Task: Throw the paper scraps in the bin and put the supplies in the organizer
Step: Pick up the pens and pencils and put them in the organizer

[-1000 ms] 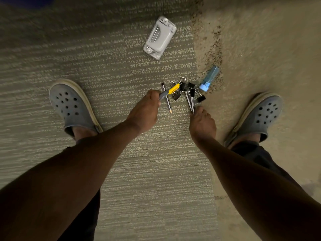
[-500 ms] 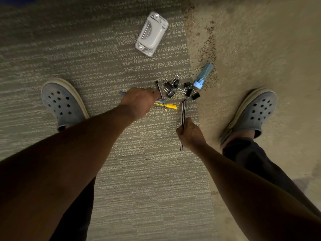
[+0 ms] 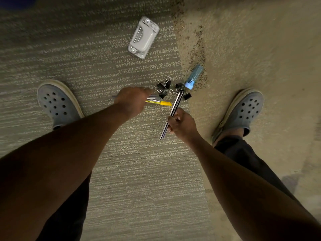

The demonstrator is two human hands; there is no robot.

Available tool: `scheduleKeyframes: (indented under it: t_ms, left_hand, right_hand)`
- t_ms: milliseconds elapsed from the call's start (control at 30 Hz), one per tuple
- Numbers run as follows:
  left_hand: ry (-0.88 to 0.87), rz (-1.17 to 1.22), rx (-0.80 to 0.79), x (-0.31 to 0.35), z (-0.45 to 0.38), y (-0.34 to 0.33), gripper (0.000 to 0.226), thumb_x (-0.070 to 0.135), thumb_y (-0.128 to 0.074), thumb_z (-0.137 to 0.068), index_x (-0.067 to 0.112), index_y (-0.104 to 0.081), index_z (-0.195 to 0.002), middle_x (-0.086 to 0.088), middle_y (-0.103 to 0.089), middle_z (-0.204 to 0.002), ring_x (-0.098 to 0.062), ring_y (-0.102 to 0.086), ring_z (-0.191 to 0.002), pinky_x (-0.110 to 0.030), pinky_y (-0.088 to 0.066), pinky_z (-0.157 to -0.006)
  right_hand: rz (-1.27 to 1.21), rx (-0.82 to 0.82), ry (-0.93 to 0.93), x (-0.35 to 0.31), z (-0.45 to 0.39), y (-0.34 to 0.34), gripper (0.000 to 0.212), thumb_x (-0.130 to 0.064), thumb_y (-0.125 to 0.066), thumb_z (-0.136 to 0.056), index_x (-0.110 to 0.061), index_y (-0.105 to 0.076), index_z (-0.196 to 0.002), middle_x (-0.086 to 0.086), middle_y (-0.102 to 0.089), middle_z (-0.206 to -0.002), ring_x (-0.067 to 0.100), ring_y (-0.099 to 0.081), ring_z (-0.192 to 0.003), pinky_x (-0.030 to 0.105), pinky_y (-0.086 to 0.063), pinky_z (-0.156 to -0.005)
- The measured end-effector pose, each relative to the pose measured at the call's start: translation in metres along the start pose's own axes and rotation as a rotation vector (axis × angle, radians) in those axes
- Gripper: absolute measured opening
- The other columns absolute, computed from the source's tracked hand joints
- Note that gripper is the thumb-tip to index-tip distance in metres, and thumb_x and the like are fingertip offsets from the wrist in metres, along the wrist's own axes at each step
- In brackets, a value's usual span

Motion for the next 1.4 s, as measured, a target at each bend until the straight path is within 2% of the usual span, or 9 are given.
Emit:
scheduleKeyframes:
  t_ms: [200,333,400,533,667,800,900,1067,1400]
  left_hand:
    - [0.444,0.947,-0.028,0.009,0.056,0.044,0.023,0.029,-0.058,-0.096,0.013,-0.058,-0.079,-0.002,-0.045,-0.06,-0.015,-0.04,-0.049,-0.023,-0.031,-0.048]
    - [0.574,1.705,-0.048,0.042,0.099,0.117,0.018,0.017,-0.047,-0.101,0.014,-0.059,-0.087,0.01,-0.027,-0.047,-0.002,-0.021,-0.034,-0.011,-0.017,-0.037]
    - [0.556,1.684,0.0,0.049,0.116,0.151,0.021,0.019,-0.048,-0.101,0.016,-0.061,-0.085,0.011,-0.027,-0.046,-0.005,-0.022,-0.035,-0.013,-0.017,-0.038]
    - [0.496,0.991,0.185,0.038,0.136,0.193,0.021,0.031,-0.057,-0.095,0.011,-0.065,-0.092,-0.008,-0.061,-0.067,-0.028,-0.054,-0.064,-0.029,-0.03,-0.054]
    - [0.452,0.761,0.218,0.026,0.144,0.203,0.034,0.049,-0.057,-0.091,0.017,-0.061,-0.1,-0.001,-0.063,-0.081,-0.021,-0.058,-0.076,-0.027,-0.034,-0.065]
    - [0.398,1.083,0.232,0.029,0.144,0.19,0.028,0.05,-0.049,-0.095,0.024,-0.053,-0.088,0.01,-0.045,-0.062,-0.011,-0.043,-0.055,-0.03,-0.033,-0.056]
    - [0.448,1.415,0.193,0.037,0.146,0.163,0.024,0.04,-0.047,-0.099,0.024,-0.046,-0.08,0.009,-0.035,-0.057,-0.008,-0.029,-0.046,-0.024,-0.027,-0.043]
    - [0.462,1.736,0.126,0.039,0.14,0.128,0.015,0.025,-0.041,-0.103,0.018,-0.047,-0.092,0.0,-0.051,-0.065,-0.01,-0.042,-0.048,-0.02,-0.033,-0.041]
    - [0.471,2.074,0.122,-0.011,0.062,0.094,0.015,0.004,-0.042,-0.1,0.013,-0.05,-0.109,-0.005,-0.061,-0.088,-0.017,-0.06,-0.069,-0.031,-0.053,-0.059]
  right_hand:
    - [-0.2,-0.039,0.012,-0.048,0.034,0.034,0.021,-0.004,-0.061,-0.089,0.012,-0.048,-0.085,0.019,-0.057,-0.067,0.014,-0.053,-0.048,0.027,-0.045,-0.049]
    - [-0.287,-0.071,0.069,-0.115,0.078,0.066,0.014,-0.004,-0.061,-0.092,0.008,-0.055,-0.092,0.017,-0.059,-0.072,0.009,-0.058,-0.049,0.022,-0.049,-0.05]
    - [-0.266,-0.014,0.131,-0.145,0.099,0.079,0.015,-0.008,-0.061,-0.093,0.007,-0.057,-0.096,0.012,-0.062,-0.07,0.01,-0.058,-0.049,0.024,-0.05,-0.052]
    - [-0.229,0.184,0.084,-0.175,0.118,0.093,0.01,-0.014,-0.057,-0.091,-0.008,-0.058,-0.083,0.006,-0.063,-0.063,0.019,-0.058,-0.053,0.033,-0.048,-0.056]
    - [0.021,0.202,-0.051,-0.174,0.112,0.092,0.028,-0.032,-0.046,-0.094,-0.008,-0.059,-0.099,0.019,-0.067,-0.097,0.036,-0.064,-0.09,0.046,-0.053,-0.083]
    - [0.015,0.144,-0.085,-0.159,0.088,0.09,0.037,-0.034,-0.043,-0.092,-0.003,-0.058,-0.106,0.021,-0.068,-0.096,0.031,-0.068,-0.074,0.049,-0.058,-0.073]
    - [0.088,0.159,-0.088,-0.157,0.058,0.095,0.032,-0.026,-0.043,-0.096,-0.001,-0.055,-0.113,0.019,-0.067,-0.093,0.028,-0.064,-0.068,0.035,-0.054,-0.058]
    - [0.371,0.229,0.019,-0.185,-0.008,0.099,0.035,-0.024,-0.043,-0.096,-0.001,-0.054,-0.119,0.022,-0.062,-0.114,0.036,-0.061,-0.1,0.037,-0.049,-0.082]
    - [0.551,0.325,0.137,-0.243,-0.15,0.065,0.051,-0.038,-0.06,-0.089,-0.005,-0.054,-0.128,0.013,-0.059,-0.128,0.028,-0.058,-0.116,0.03,-0.047,-0.086]
Point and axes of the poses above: each hand's wrist, its own z-axis away from the middle knuckle, its own y-axis out of the back of the hand, x = y × z, the point moved 4 cm from there along -z, towards the middle knuckle
